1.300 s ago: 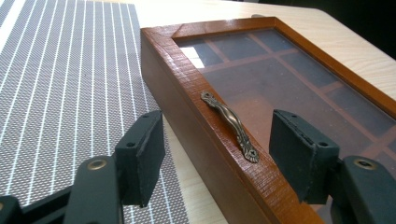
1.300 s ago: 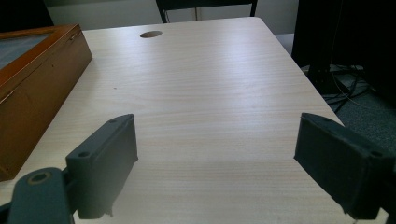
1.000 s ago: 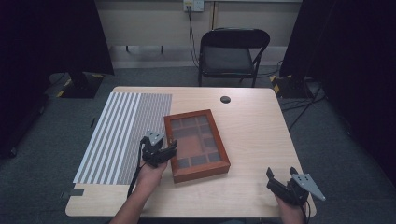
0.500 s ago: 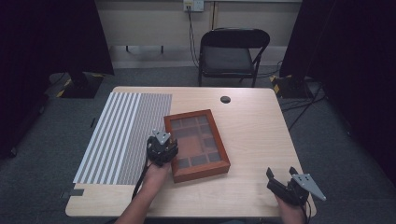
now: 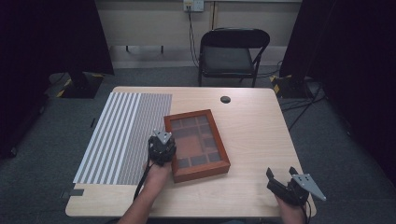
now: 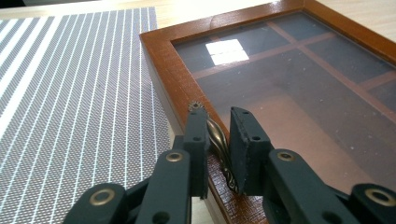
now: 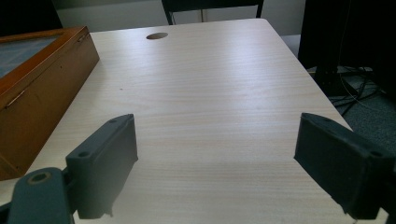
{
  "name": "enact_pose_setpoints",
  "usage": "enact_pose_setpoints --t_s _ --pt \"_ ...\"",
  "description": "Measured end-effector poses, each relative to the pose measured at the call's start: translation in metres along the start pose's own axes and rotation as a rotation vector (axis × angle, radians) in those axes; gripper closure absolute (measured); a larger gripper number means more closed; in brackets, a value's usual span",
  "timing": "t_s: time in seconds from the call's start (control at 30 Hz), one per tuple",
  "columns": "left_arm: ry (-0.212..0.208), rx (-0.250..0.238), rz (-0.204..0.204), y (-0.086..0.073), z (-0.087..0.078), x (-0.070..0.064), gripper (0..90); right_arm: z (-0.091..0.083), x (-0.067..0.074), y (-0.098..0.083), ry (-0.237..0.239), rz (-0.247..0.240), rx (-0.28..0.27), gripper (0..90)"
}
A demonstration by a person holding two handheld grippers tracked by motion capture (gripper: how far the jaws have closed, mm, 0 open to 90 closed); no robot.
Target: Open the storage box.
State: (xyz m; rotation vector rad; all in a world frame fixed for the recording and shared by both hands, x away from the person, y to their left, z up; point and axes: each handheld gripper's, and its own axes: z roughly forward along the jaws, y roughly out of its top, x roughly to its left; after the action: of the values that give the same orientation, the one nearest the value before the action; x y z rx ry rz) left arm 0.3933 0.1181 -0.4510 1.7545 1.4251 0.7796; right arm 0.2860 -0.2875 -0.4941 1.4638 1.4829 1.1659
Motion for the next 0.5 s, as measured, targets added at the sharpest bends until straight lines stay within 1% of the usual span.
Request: enact_pose_setpoints --t_s 0.03,0.07,0.13,0.17,0.27,0.3,0.33,0.37,0.47,0.5 --pt "0.000 0.000 0.000 0.0000 0.0000 0.0000 77.7 0.0000 0.0000 0.0000 0.000 0.000 0.000 12.3" --pt "-0.006 0.010 -0.002 0.0009 -0.0003 0.0008 77.7 0.0000 -0.0001 0.0000 -0.002 -0.001 0.000 12.3" --pt "-0.006 0.016 -0.021 0.0026 0.0001 0.0008 78.5 0.0000 0.0000 0.0000 -0.002 -0.001 0.000 12.3" --pt "0.001 0.014 -0.005 0.0022 0.0001 0.0002 78.6 0.0000 0.0000 0.0000 -0.002 -0.002 0.000 12.2" --pt "-0.002 0.012 -0.009 0.0022 -0.0001 0.0003 78.9 -0.0001 0.0000 0.0000 0.000 -0.002 0.001 12.3" --pt "-0.001 0.008 -0.002 0.0022 -0.0003 0.0005 78.9 0.0000 0.0000 0.0000 -0.001 -0.001 0.000 12.3" --pt "-0.007 -0.001 -0.007 0.0024 -0.0013 0.0013 79.8 0.0000 -0.0002 0.0000 -0.001 0.000 0.000 12.3" --pt "-0.009 -0.003 -0.003 0.0027 -0.0021 0.0021 80.0 0.0000 -0.0001 0.0000 0.000 0.001 -0.002 12.3" --pt "-0.004 -0.002 0.006 0.0033 -0.0028 0.0020 81.1 0.0000 -0.0002 0.0000 -0.002 0.002 0.000 12.3" --pt "-0.006 -0.011 0.003 0.0035 -0.0029 0.0025 81.2 0.0000 -0.0002 0.0000 -0.002 0.003 -0.001 12.2"
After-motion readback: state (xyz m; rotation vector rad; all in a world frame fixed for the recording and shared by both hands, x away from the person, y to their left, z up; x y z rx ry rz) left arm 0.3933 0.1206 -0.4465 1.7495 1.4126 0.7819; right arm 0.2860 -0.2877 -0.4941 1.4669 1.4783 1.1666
